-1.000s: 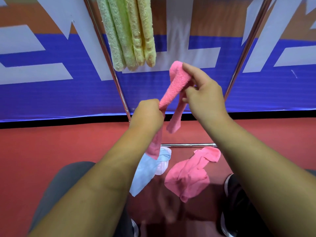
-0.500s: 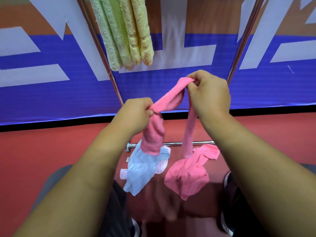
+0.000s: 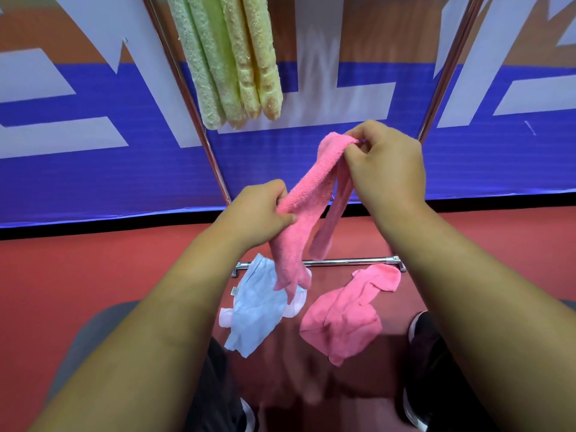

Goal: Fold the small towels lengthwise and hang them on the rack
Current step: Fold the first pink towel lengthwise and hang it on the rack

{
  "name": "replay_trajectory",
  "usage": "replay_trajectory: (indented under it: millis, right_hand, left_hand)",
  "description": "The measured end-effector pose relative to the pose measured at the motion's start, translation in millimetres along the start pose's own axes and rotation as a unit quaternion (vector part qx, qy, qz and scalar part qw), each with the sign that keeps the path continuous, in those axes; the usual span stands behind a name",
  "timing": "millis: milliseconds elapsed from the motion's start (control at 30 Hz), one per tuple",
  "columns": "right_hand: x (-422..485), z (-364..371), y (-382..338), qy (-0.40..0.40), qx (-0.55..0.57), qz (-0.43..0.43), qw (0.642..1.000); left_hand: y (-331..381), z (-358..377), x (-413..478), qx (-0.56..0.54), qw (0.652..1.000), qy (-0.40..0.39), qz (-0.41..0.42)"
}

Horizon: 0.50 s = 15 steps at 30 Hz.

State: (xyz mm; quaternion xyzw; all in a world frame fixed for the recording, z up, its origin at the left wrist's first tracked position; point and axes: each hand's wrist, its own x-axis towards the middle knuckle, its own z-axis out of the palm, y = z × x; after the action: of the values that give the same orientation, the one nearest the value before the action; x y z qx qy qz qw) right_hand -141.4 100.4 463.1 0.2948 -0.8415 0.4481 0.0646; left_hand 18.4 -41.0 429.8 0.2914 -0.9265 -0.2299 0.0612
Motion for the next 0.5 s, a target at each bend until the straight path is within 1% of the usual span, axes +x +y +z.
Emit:
replay_trajectory:
  millis: [100,200,267,367,500]
  right_hand:
    - [2,3,2,-0.006,-0.025,-0.032,0.999]
    - [1,4,1,-0.022,0.014,-0.050,0.998]
    - [-2,4,0,-0.042,0.039,-0.044,0.997]
    - [-5,7,-1,-0.070,0.050,-0.043,0.995]
    - [-7,10,-2,-0.086,0.040,-0.057,0.994]
  left_hand:
    - [-4,3,5,0.012,0.998,0.055,-0.020]
    - [-3,6,8,0.018,0.994,0.098,-0.048]
    - [-2,7,9,0.035,0.990,0.128,-0.057]
    - [0,11,10,0.044,0.987,0.150,-0.047]
    - [18,17,9,-0.006,0.984,0.178,-0.014]
